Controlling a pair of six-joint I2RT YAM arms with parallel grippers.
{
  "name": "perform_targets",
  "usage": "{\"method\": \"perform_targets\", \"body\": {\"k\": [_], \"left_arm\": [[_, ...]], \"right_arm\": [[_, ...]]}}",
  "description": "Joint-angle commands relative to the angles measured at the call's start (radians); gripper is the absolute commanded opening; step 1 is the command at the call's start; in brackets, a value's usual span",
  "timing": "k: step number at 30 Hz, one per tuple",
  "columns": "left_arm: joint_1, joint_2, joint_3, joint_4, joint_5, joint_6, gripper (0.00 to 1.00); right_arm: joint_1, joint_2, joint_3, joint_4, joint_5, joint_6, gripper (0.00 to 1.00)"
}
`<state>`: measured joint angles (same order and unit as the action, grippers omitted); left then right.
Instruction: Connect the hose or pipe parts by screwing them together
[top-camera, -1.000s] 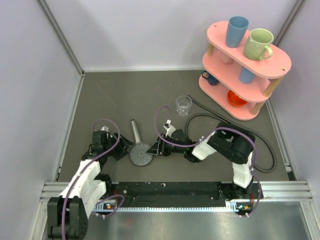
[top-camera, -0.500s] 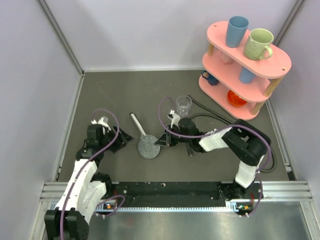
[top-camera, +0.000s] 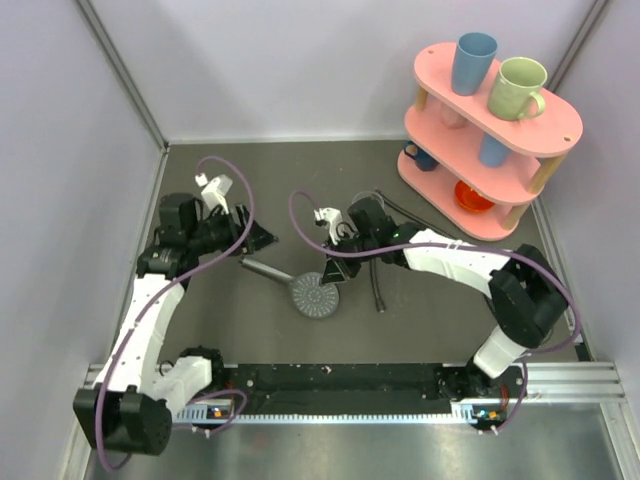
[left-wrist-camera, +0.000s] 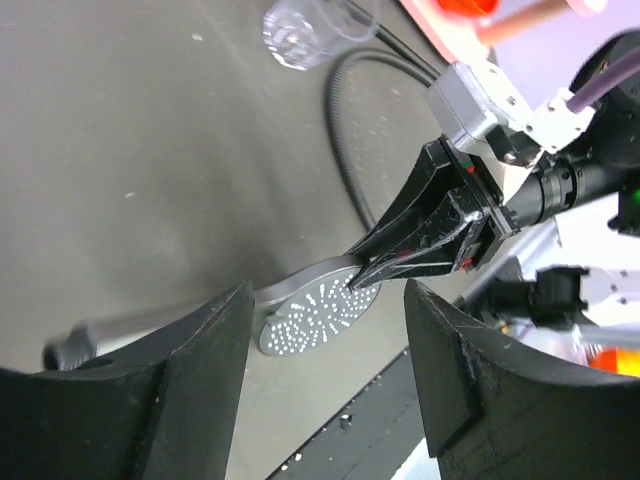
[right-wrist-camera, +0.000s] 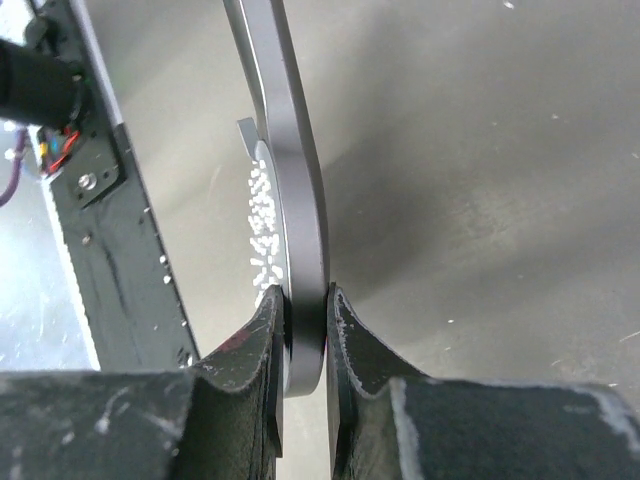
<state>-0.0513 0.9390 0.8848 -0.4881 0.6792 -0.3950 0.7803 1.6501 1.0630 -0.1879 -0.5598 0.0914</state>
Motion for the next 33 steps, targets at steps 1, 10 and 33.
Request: {"method": "perform_targets", "body": {"k": [1,10,33], "left_arm": [[-0.074,0.110,0.094,-0.047,0.169,0.120,0.66],[-0.274,0.254,0.108,-0.076,0.281,0.229,0.66],[-0.406,0.437,0.210,-0.124,0.362,0.380,0.69]], "right_arm": [[-0.016,-0.111,0.106,-0.110,-0.129,-0.163,0.00],[-0.078,-0.187,0.135,-0.134,-0.276,-0.214,0.00],[-0.119,-0.271,0.132,-0.153,-0.371,-0.240,0.00]]}}
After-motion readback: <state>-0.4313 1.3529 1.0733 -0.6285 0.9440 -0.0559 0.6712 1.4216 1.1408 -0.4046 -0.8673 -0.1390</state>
